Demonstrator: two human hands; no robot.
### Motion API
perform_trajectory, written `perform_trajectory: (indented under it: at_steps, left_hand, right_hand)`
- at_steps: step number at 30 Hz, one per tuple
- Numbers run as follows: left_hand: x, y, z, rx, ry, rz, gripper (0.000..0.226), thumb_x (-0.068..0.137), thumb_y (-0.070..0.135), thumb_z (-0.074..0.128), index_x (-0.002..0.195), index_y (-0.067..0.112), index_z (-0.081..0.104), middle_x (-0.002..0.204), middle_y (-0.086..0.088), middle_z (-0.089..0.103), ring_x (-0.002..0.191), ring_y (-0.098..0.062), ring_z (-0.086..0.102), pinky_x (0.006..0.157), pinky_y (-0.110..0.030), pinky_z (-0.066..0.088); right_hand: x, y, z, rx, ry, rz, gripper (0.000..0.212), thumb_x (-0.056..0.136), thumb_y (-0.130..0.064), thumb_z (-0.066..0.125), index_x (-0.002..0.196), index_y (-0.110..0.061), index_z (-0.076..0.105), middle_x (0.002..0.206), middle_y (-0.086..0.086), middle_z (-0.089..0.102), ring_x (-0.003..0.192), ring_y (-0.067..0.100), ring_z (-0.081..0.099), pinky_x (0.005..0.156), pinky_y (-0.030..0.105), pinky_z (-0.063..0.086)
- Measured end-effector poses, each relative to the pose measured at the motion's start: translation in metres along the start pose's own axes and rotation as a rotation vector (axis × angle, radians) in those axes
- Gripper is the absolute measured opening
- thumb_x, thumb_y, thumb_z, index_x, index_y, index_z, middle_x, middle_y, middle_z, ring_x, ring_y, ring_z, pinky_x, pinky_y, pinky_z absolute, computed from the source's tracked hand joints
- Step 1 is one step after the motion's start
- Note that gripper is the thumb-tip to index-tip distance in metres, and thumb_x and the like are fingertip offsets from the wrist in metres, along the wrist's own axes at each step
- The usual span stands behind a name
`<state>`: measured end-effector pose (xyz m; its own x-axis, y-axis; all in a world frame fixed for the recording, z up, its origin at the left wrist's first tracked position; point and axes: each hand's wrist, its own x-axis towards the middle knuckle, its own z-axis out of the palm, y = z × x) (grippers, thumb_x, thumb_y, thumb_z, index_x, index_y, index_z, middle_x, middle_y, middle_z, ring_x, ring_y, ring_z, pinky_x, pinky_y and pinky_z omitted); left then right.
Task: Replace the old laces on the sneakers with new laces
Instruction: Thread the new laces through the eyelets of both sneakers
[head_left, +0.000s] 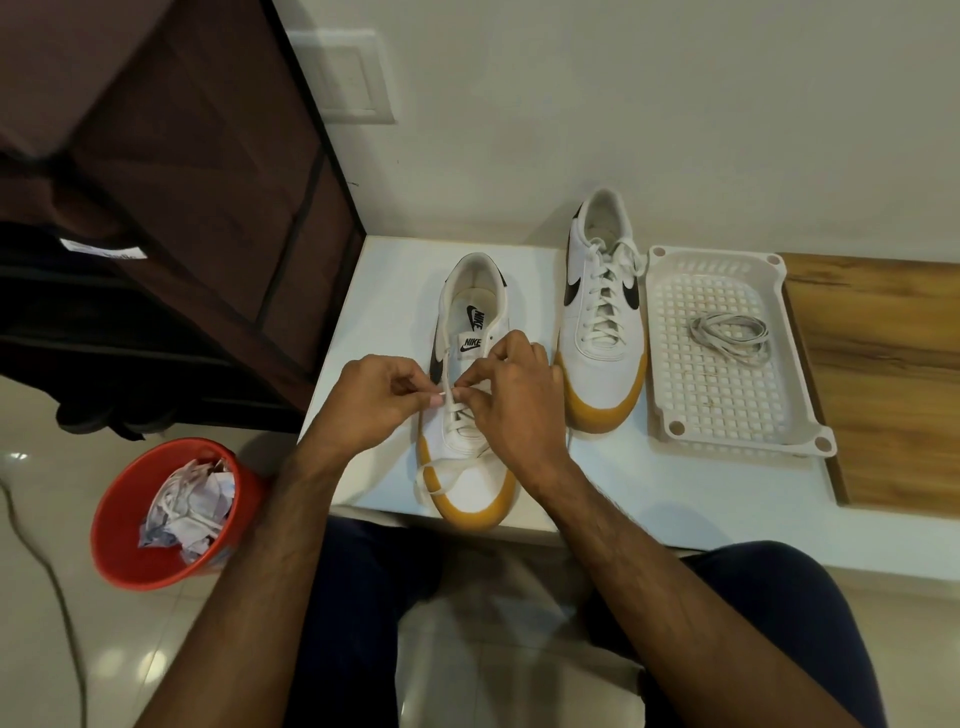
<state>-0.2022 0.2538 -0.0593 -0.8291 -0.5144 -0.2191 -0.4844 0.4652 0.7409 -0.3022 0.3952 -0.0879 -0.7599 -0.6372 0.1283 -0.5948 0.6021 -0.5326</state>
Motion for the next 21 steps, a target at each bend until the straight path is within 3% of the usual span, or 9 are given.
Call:
perform_trajectory:
  at_steps: [3,7,10,13,18,21]
  left_hand:
    - [-0.001,0.003,0.003,0.081,0.026,0.063,0.009,0.088,0.018,0.077,0.084,0.024,0.072,0.082,0.012,0.071,0.078,-0.005,0.065,0.067,-0.004,0.041]
    - [0.001,0.003,0.004,0.066,0.112,0.1,0.011,0.086,0.015,0.071,0.079,0.019,0.064,0.082,0.007,0.072,0.082,-0.01,0.068,0.072,-0.021,0.05]
    - [0.0,0.006,0.001,-0.022,0.252,0.179,0.012,0.087,0.012,0.068,0.08,0.017,0.059,0.081,0.006,0.072,0.081,-0.013,0.069,0.072,-0.023,0.054]
    - [-0.004,0.015,-0.002,-0.108,0.334,0.353,0.009,0.091,0.005,0.065,0.086,0.012,0.061,0.085,0.002,0.07,0.083,-0.017,0.068,0.072,-0.021,0.052]
    - [-0.007,0.025,0.005,-0.215,0.302,0.493,0.004,0.094,0.01,0.063,0.096,0.009,0.066,0.094,-0.001,0.07,0.093,-0.022,0.067,0.079,-0.02,0.049]
    - [-0.002,0.018,0.005,-0.221,0.19,0.406,0.01,0.095,0.014,0.064,0.105,0.014,0.066,0.105,0.005,0.069,0.1,-0.019,0.066,0.08,-0.023,0.051]
  right_hand:
    - [0.001,0.001,-0.001,0.044,-0.041,-0.019,0.011,0.088,-0.032,0.075,0.098,-0.029,0.078,0.102,-0.006,0.047,0.102,0.017,0.047,0.086,0.041,0.042]
    - [0.004,0.005,-0.004,0.165,-0.102,-0.029,0.013,0.09,-0.025,0.073,0.101,-0.029,0.075,0.102,-0.008,0.046,0.1,0.013,0.048,0.089,0.042,0.047]
    - [0.006,0.006,-0.012,0.264,-0.125,-0.055,0.027,0.093,-0.014,0.069,0.119,-0.023,0.07,0.108,-0.008,0.05,0.094,0.004,0.054,0.086,0.029,0.052]
    - [0.007,0.002,-0.022,0.381,-0.143,-0.106,0.03,0.094,-0.012,0.067,0.123,-0.02,0.069,0.102,-0.006,0.053,0.082,0.003,0.055,0.077,0.018,0.048]
    - [0.006,-0.006,-0.01,0.301,-0.198,-0.186,0.015,0.097,-0.026,0.065,0.098,-0.014,0.073,0.088,0.002,0.06,0.083,0.019,0.056,0.076,0.043,0.051]
    - [0.007,-0.002,-0.012,0.379,-0.183,-0.149,0.019,0.099,-0.019,0.062,0.092,-0.008,0.075,0.081,0.004,0.067,0.077,0.019,0.06,0.074,0.042,0.052]
